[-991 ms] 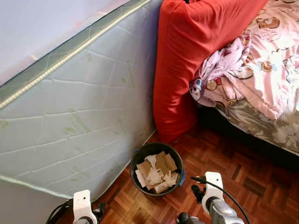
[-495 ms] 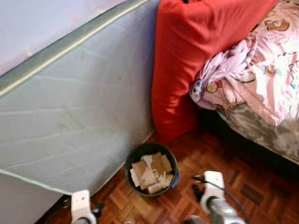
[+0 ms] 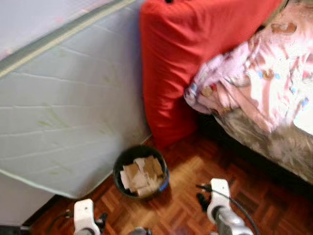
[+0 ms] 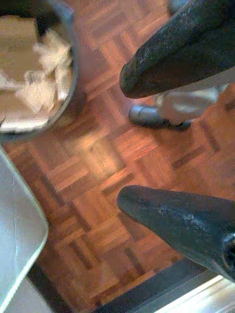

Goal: Clean up the room

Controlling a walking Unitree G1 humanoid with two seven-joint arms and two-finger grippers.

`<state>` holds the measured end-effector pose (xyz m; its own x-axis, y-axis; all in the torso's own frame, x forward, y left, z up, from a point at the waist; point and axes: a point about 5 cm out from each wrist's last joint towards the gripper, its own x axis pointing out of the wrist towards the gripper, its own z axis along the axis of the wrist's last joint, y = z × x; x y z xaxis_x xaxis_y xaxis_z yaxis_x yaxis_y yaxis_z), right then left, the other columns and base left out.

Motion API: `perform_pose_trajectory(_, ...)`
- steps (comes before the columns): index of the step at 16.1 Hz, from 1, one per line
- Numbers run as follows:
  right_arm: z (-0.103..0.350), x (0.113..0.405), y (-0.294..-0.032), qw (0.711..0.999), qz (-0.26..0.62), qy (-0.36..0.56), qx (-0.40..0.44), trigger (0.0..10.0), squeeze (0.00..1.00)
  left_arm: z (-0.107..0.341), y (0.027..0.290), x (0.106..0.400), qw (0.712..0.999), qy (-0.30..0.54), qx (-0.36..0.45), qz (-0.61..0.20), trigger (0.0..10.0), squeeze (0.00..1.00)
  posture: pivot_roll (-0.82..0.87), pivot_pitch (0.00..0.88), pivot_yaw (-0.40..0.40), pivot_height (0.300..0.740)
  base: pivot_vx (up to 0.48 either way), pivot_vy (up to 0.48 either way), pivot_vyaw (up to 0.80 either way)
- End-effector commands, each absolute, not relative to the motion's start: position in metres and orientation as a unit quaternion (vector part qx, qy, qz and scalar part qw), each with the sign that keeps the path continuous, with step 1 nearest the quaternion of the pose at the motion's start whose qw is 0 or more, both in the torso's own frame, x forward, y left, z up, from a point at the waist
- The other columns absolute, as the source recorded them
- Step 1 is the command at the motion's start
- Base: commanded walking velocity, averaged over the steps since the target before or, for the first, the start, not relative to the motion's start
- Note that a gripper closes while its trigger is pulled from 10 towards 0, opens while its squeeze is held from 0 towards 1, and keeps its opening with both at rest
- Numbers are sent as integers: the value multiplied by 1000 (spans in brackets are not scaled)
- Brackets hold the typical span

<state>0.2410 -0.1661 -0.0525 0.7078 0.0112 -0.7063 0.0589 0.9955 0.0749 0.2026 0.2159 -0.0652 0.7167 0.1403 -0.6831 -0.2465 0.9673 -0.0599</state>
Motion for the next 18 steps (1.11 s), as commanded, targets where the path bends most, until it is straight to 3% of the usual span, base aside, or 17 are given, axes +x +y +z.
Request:
perform_pose_trajectory(1, -65, 215, -200, 906, -20, 424, 11, 10000, 0, -77, 193, 192, 902, 398, -105, 127, 10000, 0, 2, 0, -50, 740, 0, -315, 0)
perform_pose_trajectory(18, -66, 213, -199, 909, -17, 415, 18, 10000, 0, -76, 193, 194, 906, 395, -99, 116, 10000, 0, 28, 0, -46, 740, 0, -311, 0)
